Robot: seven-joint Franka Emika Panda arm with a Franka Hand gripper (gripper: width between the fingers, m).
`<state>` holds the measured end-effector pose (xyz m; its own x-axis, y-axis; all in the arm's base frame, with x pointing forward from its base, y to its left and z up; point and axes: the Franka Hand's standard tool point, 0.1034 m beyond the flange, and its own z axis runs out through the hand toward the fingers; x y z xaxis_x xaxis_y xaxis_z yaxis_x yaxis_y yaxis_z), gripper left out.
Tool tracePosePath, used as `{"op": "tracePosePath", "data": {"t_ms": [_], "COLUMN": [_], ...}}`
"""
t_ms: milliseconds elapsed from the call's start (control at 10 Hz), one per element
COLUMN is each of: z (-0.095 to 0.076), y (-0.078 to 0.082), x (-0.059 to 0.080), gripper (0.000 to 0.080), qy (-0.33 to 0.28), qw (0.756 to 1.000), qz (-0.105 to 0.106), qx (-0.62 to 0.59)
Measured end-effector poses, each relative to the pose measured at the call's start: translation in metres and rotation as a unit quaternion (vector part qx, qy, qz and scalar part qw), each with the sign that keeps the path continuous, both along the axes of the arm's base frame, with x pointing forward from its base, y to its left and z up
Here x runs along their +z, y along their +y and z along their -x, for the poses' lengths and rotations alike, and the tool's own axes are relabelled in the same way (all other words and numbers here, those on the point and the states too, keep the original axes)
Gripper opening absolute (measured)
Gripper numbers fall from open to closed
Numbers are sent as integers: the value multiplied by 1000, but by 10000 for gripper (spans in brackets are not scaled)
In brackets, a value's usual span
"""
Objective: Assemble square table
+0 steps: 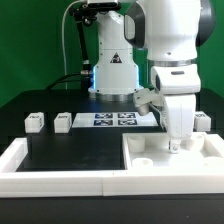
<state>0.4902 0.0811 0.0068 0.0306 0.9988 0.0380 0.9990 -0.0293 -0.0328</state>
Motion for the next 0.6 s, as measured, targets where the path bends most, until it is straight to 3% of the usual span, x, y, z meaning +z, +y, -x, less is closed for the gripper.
{"op": "tracePosePath", "data": {"t_ms": [300,600], "z": [0,16], "y": [0,4], "x": [0,25], "gripper": [649,649], "qy": [0,-8], "qw": [1000,996], "qz": [0,7], "qx": [-1,-90]}}
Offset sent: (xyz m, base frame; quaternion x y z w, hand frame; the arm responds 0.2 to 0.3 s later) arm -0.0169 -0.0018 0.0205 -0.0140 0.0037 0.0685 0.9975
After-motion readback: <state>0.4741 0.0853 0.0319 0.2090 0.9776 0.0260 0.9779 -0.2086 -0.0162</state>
